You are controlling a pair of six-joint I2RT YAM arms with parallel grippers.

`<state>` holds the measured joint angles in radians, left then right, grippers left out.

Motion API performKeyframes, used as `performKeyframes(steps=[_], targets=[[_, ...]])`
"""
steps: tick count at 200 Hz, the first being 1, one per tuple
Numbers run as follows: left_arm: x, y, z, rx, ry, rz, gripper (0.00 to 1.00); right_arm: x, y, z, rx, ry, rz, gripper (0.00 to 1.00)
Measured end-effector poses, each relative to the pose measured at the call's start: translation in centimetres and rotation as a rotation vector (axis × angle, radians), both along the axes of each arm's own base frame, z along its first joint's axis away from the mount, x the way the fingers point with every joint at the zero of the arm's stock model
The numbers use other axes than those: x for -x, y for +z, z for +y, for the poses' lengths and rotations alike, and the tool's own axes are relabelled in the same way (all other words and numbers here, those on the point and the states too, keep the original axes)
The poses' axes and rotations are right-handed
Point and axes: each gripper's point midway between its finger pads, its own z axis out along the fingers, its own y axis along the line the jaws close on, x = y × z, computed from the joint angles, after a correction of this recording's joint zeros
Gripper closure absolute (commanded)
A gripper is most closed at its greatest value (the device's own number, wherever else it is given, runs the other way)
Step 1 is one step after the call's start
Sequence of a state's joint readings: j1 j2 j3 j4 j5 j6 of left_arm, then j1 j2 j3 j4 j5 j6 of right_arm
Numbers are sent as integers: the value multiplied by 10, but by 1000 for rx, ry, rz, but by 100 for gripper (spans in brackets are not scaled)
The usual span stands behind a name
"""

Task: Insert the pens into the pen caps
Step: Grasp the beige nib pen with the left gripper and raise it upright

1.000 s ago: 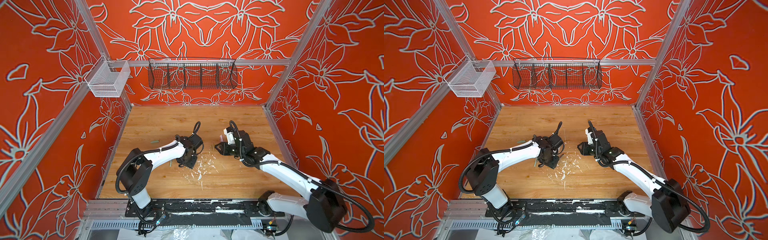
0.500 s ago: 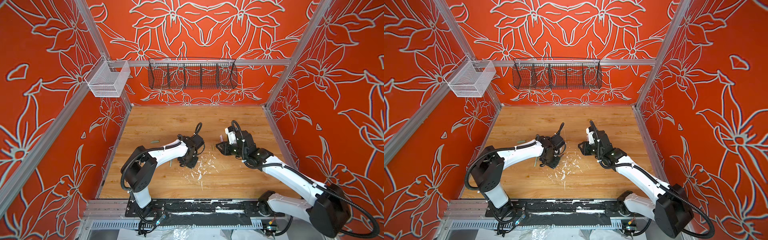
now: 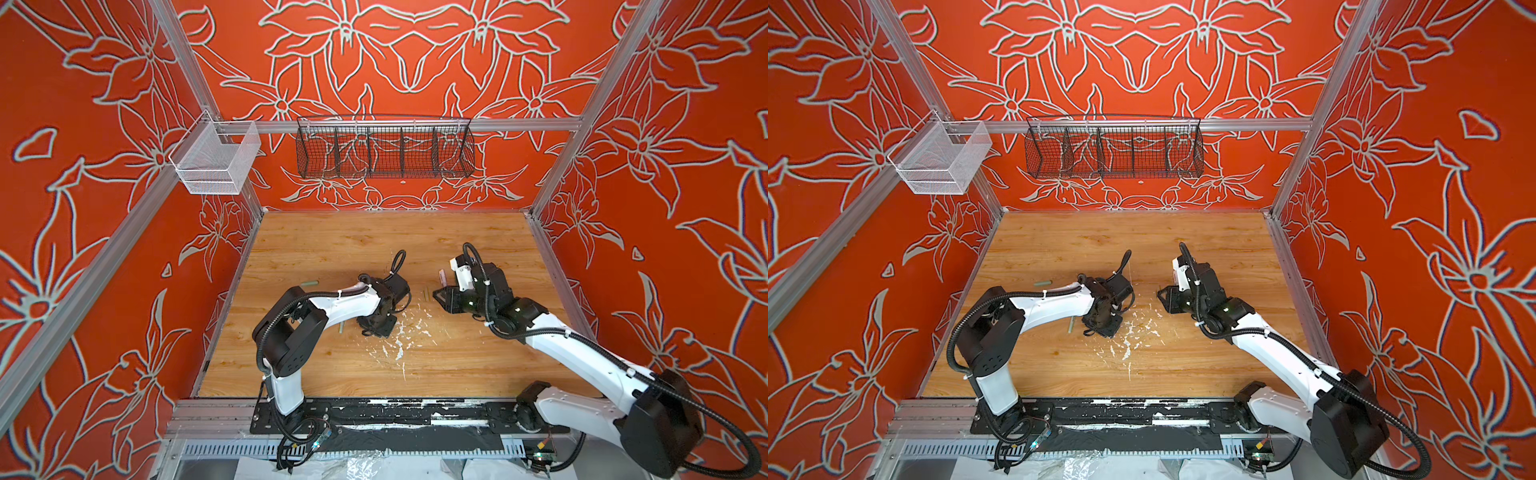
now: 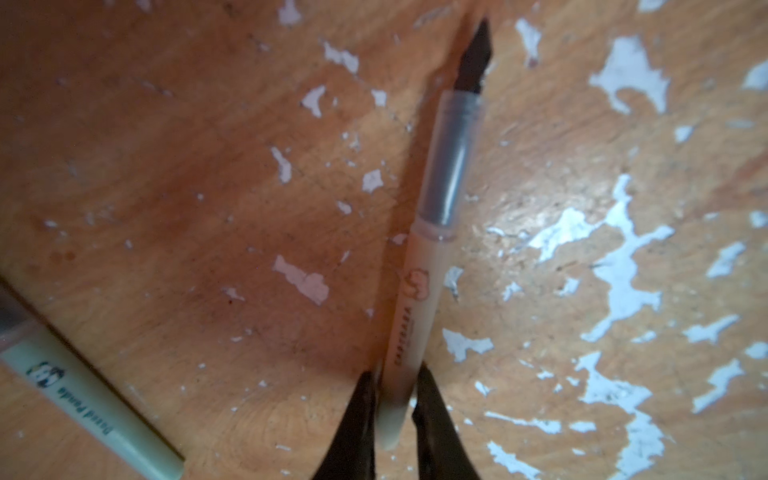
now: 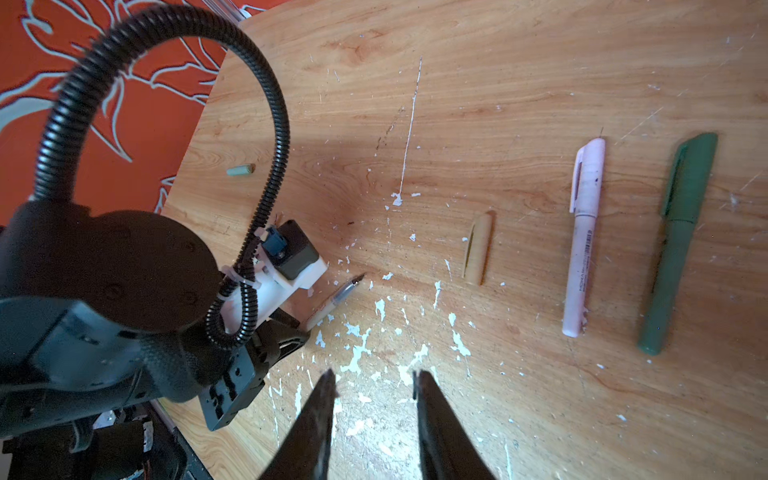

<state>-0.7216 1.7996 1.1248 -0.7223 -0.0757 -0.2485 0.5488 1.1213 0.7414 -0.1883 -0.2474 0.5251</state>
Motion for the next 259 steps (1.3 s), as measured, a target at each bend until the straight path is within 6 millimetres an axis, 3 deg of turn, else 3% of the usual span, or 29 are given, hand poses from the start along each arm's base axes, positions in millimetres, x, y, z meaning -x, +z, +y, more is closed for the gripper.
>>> performKeyframes(steps=[44,108,127,160,195,259], targets=[[-4,1,-2,12,4,-29,97,0,5,-3,0,-9,-13,64],[-4,7,-5,62,0,-76,100,1,2,-7,-1,-31,-12,63],[-6,23,-11,137,3,-133,100,2,-7,-9,-18,-58,7,61],[-10,73,-28,354,-11,-283,100,7,-22,-10,-89,-100,37,55],[-7,107,-43,526,-36,-360,100,7,-9,13,-215,-22,37,50],[-3,119,-56,630,-49,-363,100,5,9,56,-349,125,55,49]])
